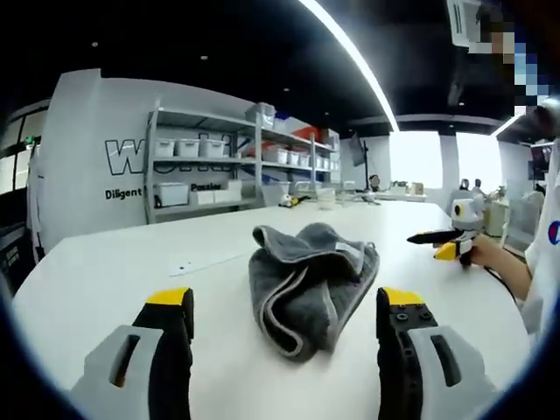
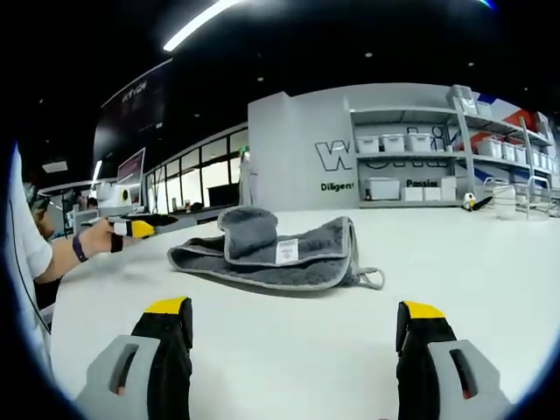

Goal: Open the folded towel by lifting each exposed corner and separating the folded layers until the towel lies flat within the target outline without major curled edges

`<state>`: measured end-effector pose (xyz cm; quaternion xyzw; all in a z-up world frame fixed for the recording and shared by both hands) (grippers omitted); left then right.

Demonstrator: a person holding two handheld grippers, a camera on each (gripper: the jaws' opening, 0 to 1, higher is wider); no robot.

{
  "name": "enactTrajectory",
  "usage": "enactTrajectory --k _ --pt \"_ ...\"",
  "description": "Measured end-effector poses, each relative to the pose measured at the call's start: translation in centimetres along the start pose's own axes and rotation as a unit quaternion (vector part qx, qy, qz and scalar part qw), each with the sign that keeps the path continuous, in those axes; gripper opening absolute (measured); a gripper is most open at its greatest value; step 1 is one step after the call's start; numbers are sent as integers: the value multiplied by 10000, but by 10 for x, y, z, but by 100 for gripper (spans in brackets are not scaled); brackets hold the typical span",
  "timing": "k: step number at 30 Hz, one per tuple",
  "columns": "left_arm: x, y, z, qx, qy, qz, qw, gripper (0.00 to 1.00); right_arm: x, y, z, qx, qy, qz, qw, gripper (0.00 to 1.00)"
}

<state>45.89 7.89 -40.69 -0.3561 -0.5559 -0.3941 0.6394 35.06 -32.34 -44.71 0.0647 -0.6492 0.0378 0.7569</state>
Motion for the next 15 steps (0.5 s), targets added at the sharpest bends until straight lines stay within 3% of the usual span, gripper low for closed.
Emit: enactTrajectory --k 5,15 --pt "-7 0 6 -77 58 -48 9999 99 -2 4 -3 17 73 214 9997 99" --pt "-27 1 28 -161 284 -129 9994 99 -4 7 -5 65 120 399 9991 99"
Point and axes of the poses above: the point that each gripper's makers call its tool centre point, and the gripper's own axes: z roughly backward along the fingers, y roughly to its left, x roughly out of its top, the point moved 8 cm from there along z, roughly backward along the fingers, and after that the axes turned 15 degrees about -x, right-handed, at the moved point
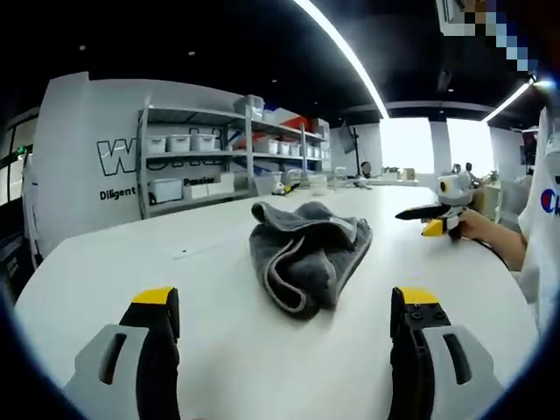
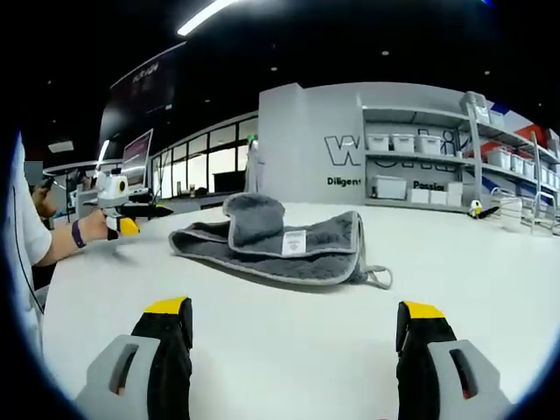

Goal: Open the folded towel by lifting each exposed corner and separating the folded layers until the towel lies flat within the target outline without major curled edges

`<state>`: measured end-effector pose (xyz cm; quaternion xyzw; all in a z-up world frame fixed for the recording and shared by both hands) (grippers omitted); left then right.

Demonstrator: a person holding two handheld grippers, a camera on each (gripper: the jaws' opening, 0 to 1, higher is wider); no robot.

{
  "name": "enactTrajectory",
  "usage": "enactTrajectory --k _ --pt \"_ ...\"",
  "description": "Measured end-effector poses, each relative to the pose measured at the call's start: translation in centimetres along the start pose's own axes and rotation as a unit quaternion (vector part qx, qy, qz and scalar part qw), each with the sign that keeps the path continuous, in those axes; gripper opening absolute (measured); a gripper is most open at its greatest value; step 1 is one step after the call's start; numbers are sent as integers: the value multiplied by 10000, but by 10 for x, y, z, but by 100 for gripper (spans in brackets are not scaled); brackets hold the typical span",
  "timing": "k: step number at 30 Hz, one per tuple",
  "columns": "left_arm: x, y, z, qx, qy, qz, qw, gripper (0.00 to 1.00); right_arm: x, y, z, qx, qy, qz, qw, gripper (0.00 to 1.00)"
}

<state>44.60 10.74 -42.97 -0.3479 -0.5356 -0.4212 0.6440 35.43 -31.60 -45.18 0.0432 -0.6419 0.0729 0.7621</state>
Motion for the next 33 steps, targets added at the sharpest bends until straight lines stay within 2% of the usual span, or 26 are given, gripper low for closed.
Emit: enactTrajectory --k 7,13,19,23,28,33 --pt "-10 1 7 -7 28 -21 10000 99 -1 2 -5 48 34 102 9999 99" --pt "-14 2 8 36 174 -43 9998 99 -2 4 -8 57 99 257 9996 99" --pt "-14 -6 4 14 345 -298 9990 99 4 6 -15 152 -30 85 9998 98" --pt "-12 -6 6 67 375 -369 9986 99 4 21 -27 400 149 575 9974 94" --pt "-9 -3 11 145 231 -287 9992 99 14 51 -47 817 159 1295 9881 86" --pt "-7 0 13 213 186 -259 9993 99 31 78 -71 1217 136 1535 9805 80"
Point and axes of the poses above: the point that each gripper's makers call its tool centre point, and the gripper's own axes: z roughly backward along the fingers, y roughly to its left, x roughly out of its top, the point moved 8 cm from there along z, roughly backward along the fingers, and after that the axes turned 15 degrees about -x, right-handed, at the moved point
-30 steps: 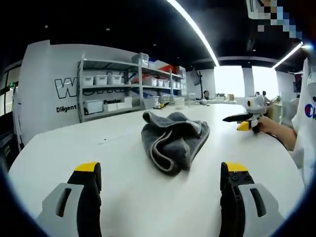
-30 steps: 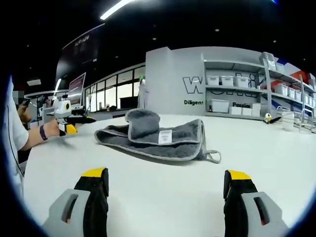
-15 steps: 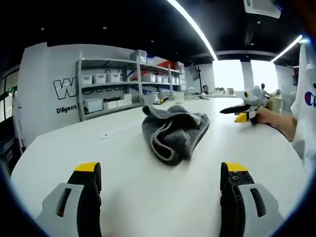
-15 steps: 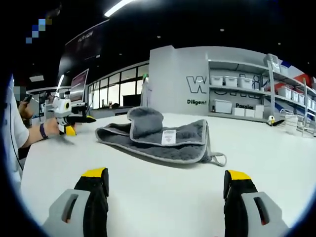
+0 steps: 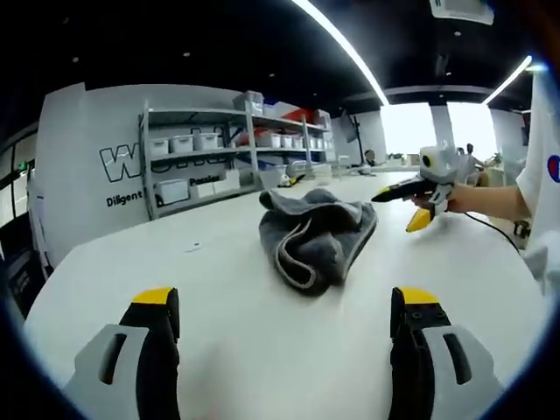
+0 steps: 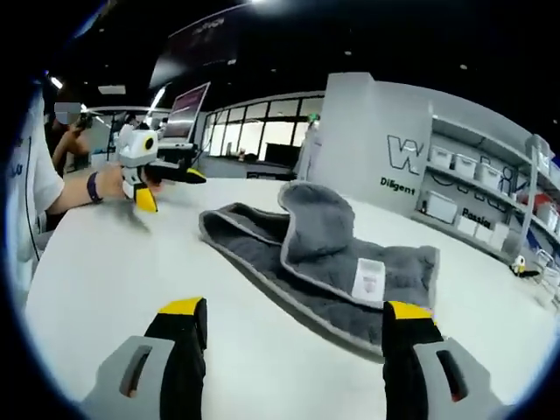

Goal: Open the folded towel by lifting each exposed corner and separating the folded layers until the towel lies flat within the target outline without major curled edges

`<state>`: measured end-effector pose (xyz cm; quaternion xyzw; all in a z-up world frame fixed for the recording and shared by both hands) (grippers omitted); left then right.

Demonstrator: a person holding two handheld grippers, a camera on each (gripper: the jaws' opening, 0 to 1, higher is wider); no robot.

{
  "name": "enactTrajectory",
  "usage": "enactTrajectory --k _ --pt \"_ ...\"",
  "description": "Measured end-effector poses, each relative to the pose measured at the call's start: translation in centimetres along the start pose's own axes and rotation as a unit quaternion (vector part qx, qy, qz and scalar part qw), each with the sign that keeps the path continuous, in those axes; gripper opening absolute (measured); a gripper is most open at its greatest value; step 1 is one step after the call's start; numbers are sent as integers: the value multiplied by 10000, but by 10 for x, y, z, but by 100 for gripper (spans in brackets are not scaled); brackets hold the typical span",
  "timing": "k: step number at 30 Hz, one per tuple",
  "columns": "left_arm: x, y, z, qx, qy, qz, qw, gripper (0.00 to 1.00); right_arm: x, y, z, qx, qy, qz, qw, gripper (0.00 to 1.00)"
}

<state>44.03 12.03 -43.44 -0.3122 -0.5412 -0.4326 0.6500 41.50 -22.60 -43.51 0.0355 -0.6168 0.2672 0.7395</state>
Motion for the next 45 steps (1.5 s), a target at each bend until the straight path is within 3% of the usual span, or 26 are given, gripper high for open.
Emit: enactTrajectory --k 7,16,20,25,34,38,45 --pt "0 2 2 48 -22 21 10000 99 19 2 -32 78 46 441 9990 50" --pt "0 2 2 78 -2 51 10000 99 13 5 -59 245 494 726 9958 23" --pt "0 1 1 56 -1 63 10000 99 14 5 -60 336 522 919 9938 0" --pt "1 -1 0 3 -23 67 10000 99 30 -4 -61 213 563 1314 9895 0" --pt "2 5 4 74 -119 193 9997 99 81 -45 -79 -169 508 2025 9778 0" --pt "0 7 5 106 -122 252 9996 99 108 -65 -98 -343 497 2508 9661 0" --pt "-2 8 5 47 -136 364 9992 99 138 -89 -147 -373 630 2760 9584 0"
Point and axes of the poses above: the point that each gripper's makers call its tool centre point, and the gripper's own axes: z roughly backward along the fingers, y roughly to its left, x roughly out of its top, the point moved 8 cm from there along z, roughly backward along the fingers, and after that the axes turned 15 degrees about -x, right-handed, at the moved point
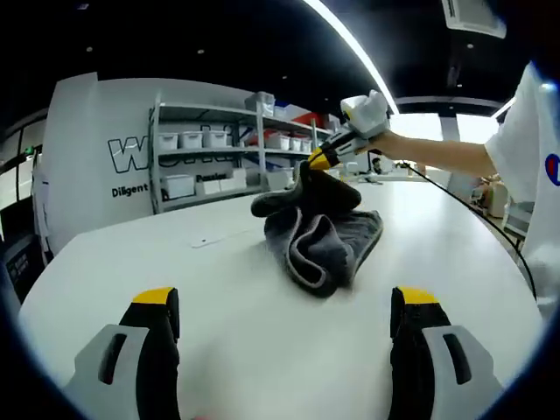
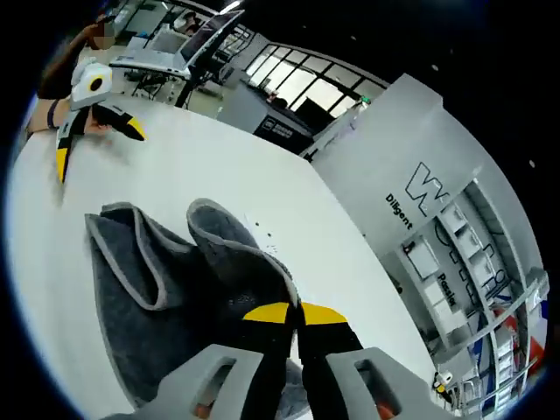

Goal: Open the folded towel by lifting each exposed corner and separating the folded layers until the towel lies flat within the target outline without major curled edges

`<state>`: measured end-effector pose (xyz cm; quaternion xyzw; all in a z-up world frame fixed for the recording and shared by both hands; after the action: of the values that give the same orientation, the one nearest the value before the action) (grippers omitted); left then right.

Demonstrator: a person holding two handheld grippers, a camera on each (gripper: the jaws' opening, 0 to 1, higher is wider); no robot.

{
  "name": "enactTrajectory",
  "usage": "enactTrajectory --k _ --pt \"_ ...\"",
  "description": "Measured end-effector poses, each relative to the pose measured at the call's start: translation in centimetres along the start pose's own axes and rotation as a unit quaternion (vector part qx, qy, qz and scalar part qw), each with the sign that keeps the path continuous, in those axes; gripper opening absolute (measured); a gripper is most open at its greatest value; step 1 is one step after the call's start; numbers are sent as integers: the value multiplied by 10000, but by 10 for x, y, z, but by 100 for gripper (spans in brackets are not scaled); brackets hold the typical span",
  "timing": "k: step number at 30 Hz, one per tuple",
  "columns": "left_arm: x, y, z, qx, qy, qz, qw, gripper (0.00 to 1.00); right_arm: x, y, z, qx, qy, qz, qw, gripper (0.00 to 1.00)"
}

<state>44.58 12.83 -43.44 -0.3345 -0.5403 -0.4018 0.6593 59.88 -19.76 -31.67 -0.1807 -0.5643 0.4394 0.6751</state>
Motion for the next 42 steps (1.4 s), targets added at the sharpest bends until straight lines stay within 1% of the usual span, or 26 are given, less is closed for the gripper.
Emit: enactTrajectory --k 3,4,7,8,9,12,18,21,23,27,33,42 --pt "0 -1 0 -34 -24 23 10000 99 1 -8 -21 -7 133 211 9997 0" --pt "1 -1 0 -37 -30 18 10000 99 1 -10 -32 -7 179 249 9995 0" --pt "0 -1 0 -17 -21 20 10000 99 1 -13 -49 32 270 303 9992 0" --pt "0 0 0 -12 -22 25 10000 99 1 -15 -60 52 336 363 9988 0" --pt "0 0 0 -11 -17 36 10000 99 2 -15 -64 62 348 373 9987 0" --pt "-2 -1 0 -6 48 26 10000 99 -1 -17 -84 143 469 418 9979 0" --pt "-7 -3 -3 -3 260 -79 9996 99 -3 -21 -112 200 621 590 9961 0" --pt "-10 -3 -4 5 345 -73 9994 99 -4 -22 -119 214 661 627 9956 0" --pt "-11 -2 -4 -20 333 23 9994 99 -7 -26 -129 203 709 631 9953 0" --pt "-12 -1 -3 -8 333 63 9994 99 -10 -28 -138 216 777 609 9949 0" --pt "-12 0 -1 1 313 156 9994 99 -9 -32 -153 210 832 695 9939 0" --pt "-13 1 1 4 288 223 9993 99 -7 -30 -178 243 917 777 9925 0"
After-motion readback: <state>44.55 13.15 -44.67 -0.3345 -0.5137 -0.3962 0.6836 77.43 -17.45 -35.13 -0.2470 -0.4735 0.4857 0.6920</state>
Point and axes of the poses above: the point that each gripper's makers call its tool centre point, and the gripper's own axes: z roughly backward along the fingers, y roughly to its left, x roughly out of its top, the point moved 8 cm from there along z, roughly backward along the fingers, and after that the axes turned 15 degrees about -x, right-handed, at the moved point
